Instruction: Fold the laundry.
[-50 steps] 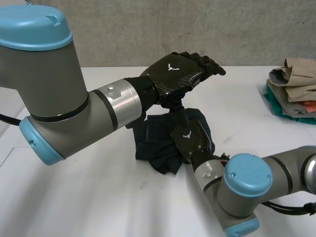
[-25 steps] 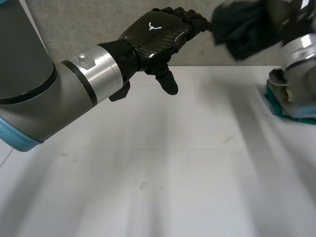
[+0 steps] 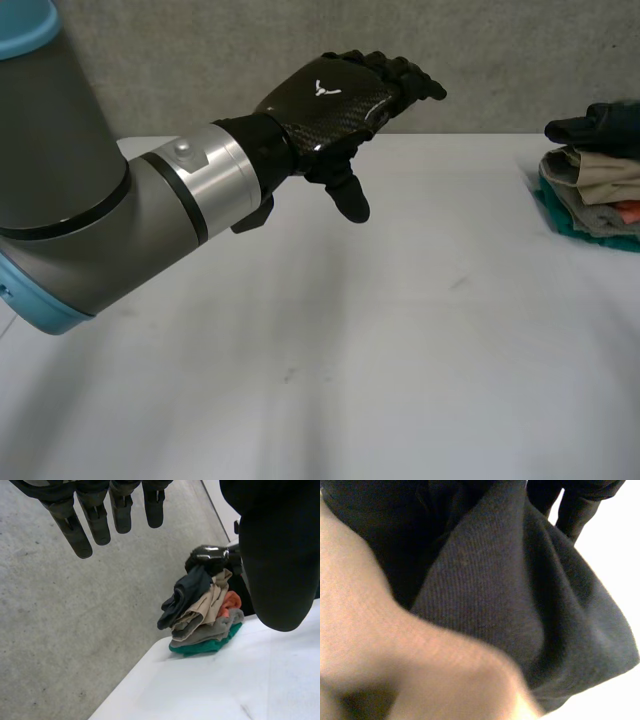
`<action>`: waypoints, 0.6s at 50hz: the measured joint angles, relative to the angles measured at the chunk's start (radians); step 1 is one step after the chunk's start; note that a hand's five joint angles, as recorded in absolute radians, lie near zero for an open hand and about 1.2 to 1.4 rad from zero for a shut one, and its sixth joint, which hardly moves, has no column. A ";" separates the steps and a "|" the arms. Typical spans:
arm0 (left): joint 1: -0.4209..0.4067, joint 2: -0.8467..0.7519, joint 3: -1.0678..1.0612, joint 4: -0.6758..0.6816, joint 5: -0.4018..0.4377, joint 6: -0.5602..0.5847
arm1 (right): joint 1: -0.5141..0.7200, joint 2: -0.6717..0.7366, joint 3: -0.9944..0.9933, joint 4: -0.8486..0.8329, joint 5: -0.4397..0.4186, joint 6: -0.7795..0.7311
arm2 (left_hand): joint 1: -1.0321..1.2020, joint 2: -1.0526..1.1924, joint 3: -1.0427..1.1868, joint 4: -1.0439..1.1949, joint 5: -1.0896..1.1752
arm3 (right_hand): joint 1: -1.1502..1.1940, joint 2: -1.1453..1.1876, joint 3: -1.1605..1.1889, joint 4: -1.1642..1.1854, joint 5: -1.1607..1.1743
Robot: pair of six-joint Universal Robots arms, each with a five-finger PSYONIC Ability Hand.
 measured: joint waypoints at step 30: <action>-0.060 0.030 -0.009 0.003 -0.031 -0.004 | -0.144 -0.363 0.239 0.307 0.012 0.172 | 0.000 0.000 0.000 0.000 0.000 | -0.819 -0.938 -0.938 -0.993 -0.913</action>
